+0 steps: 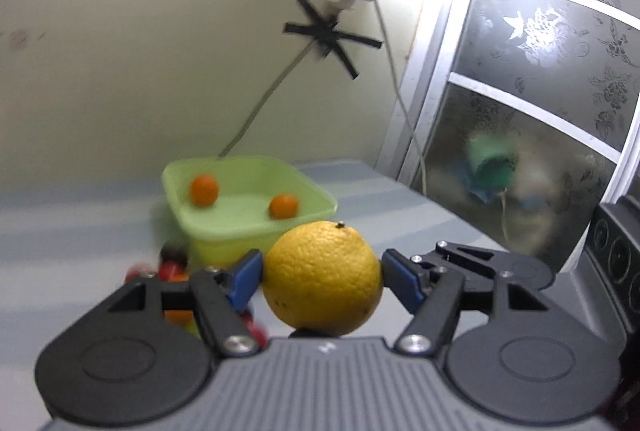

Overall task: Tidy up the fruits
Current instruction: 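Lower the grapefruit into the basket with the left gripper while the right releases its mandarin there, then grasp a mandarin with the left gripper while the right gripper grasps a green tomato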

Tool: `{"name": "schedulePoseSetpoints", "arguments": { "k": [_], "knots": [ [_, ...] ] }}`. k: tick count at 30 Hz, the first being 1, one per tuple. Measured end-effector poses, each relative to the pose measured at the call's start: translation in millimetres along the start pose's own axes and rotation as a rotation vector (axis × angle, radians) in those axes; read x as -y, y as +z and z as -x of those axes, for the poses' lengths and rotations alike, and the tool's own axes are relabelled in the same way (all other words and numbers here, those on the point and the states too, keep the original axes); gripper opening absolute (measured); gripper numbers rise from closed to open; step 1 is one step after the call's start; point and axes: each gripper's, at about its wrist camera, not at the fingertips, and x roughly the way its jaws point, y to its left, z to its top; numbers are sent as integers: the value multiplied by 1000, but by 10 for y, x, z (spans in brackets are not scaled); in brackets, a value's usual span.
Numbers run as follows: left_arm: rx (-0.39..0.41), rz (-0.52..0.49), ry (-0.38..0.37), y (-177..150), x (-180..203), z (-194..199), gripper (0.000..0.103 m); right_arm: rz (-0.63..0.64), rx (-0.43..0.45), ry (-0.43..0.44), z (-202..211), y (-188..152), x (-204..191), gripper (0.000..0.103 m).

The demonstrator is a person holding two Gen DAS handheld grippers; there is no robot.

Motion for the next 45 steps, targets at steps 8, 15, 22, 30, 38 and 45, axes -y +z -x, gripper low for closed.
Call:
{"name": "schedulePoseSetpoints", "arguments": {
  "k": [8,15,22,30,38,45],
  "knots": [
    [-37,41,17,539,-437,-953,67,-65,-89,-13,-835,319,761,65],
    [-122,81,112,472,-691,-1391,70,-68,-172,-15,-1315,258,876,67],
    [27,80,77,456,-599,-764,73,-53,-87,-54,-961,273,789,67],
    [81,48,81,-315,-347,455,78,-201,-107,47,-89,-227,461,50],
    [-27,25,87,-1054,-84,687,78,-181,-188,114,-161,-384,89,43],
    [-68,-7,137,-1167,-41,575,69,-208,-222,137,-304,-351,44,43]
  ]
}}
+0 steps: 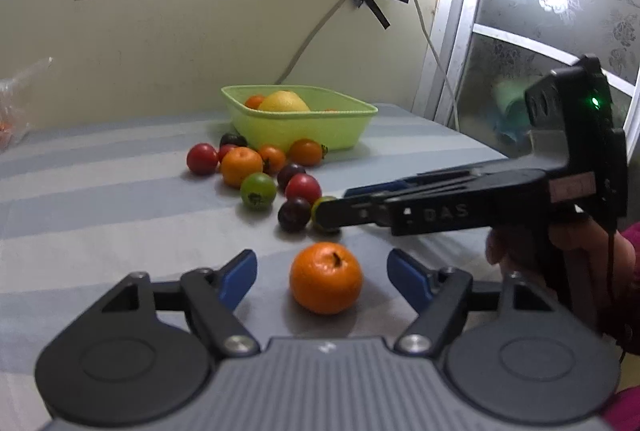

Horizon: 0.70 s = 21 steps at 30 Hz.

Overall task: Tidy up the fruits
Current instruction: 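Grasp a mandarin with the left gripper while the right gripper grasps a green tomato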

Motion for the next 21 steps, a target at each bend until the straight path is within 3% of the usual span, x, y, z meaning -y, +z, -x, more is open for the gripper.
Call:
{"name": "schedulePoseSetpoints", "arguments": {
  "k": [2,3,4,8,13,21],
  "knots": [
    [-15,-5,10,10,14,-63,57,11,-11,-10,-27,-17,-26,38],
    [-23,-2,8,11,12,-96,46,21,-10,-6,-14,-16,-37,28],
    [-29,2,-6,5,4,-126,42,16,-6,-1,20,-21,-45,28],
    [-21,16,-12,10,24,-92,42,6,25,-47,230,-94,-33,28],
    [-18,-4,-73,-22,141,-9,42,24,41,-104,610,-353,-40,28],
    [-43,-32,-53,-50,230,-112,48,93,45,-149,824,-657,-231,32]
  ]
}}
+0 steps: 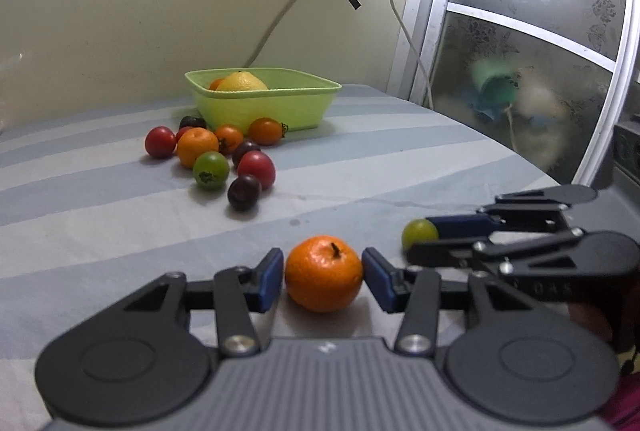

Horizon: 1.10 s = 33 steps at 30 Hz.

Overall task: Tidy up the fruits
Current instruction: 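Grasp a mandarin with the left gripper while the right gripper grasps a green tomato, then carry both fruits over the basket and open both grippers to drop them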

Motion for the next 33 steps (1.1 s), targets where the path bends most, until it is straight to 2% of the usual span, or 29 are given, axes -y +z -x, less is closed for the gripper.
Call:
{"name": "schedulePoseSetpoints", "arguments": {
  "k": [1,3,5,7,8,9,10,14,17,20,24,28,33],
  "knots": [
    [-1,-1,3,5,0,-8,50,-4,-6,-1,-19,-1,-12,33],
    [0,-3,18,0,12,-2,66,6,-3,-6,-29,1,-28,33],
    [14,-16,30,-7,32,29,67,16,-2,-7,-36,3,-32,33],
    [11,-22,28,-12,42,39,63,21,0,-7,-39,-1,-38,34],
    [4,-22,22,-20,44,33,50,26,0,-4,-45,0,-39,34],
    [-7,-23,15,-29,46,20,42,32,1,-5,-37,-7,-56,33],
    [-9,-25,17,-38,45,11,42,36,3,-11,-30,-10,-78,28],
    [-25,6,-25,69,-49,-30,42,-3,20,10,-39,99,33,28],
    [-9,32,-42,363,-179,-110,42,-32,72,12,-97,363,257,28],
    [40,30,-48,824,-306,-255,42,-34,157,-36,-243,716,509,28],
    [72,94,-37,1427,-534,-656,42,-102,204,-79,-603,1102,849,28],
    [26,142,-69,1874,-602,-1209,42,-122,171,-115,-965,1232,1021,28],
    [-59,125,-39,2001,-518,-1730,43,-86,138,-152,-1148,1230,1099,30]
  ]
}}
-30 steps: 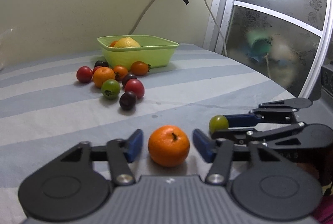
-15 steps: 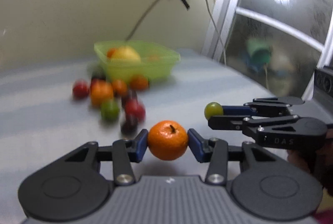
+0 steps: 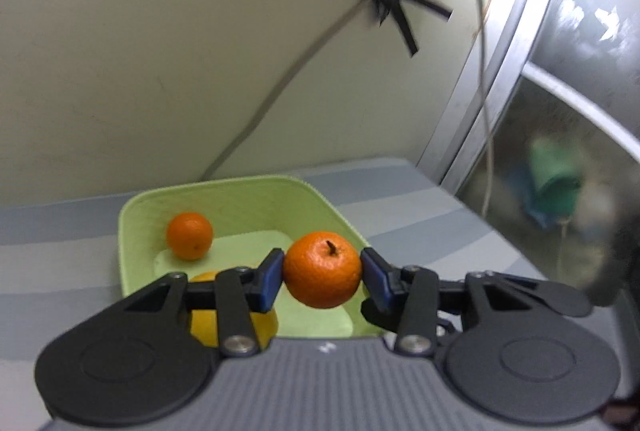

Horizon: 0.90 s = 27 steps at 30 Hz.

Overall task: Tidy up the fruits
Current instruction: 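Carry both fruits over the basket and open both grippers to drop them, then grasp a dark purple tomato with the left gripper while the right grasps a red tomato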

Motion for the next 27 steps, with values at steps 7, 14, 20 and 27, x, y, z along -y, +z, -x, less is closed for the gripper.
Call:
{"name": "schedulePoseSetpoints", "arguments": {
  "k": [7,14,20,27],
  "knots": [
    [6,-14,21,-108,-24,-45,66,16,50,-5,73,-85,-70,50],
    [150,49,-7,-188,-246,761,66,-65,56,45,410,-150,-16,49],
    [168,125,60,-763,-633,1372,64,-97,-48,201,664,-450,-263,49],
    [94,273,-40,-1359,-825,1436,64,-36,-131,255,573,-595,-666,42]
  ]
}}
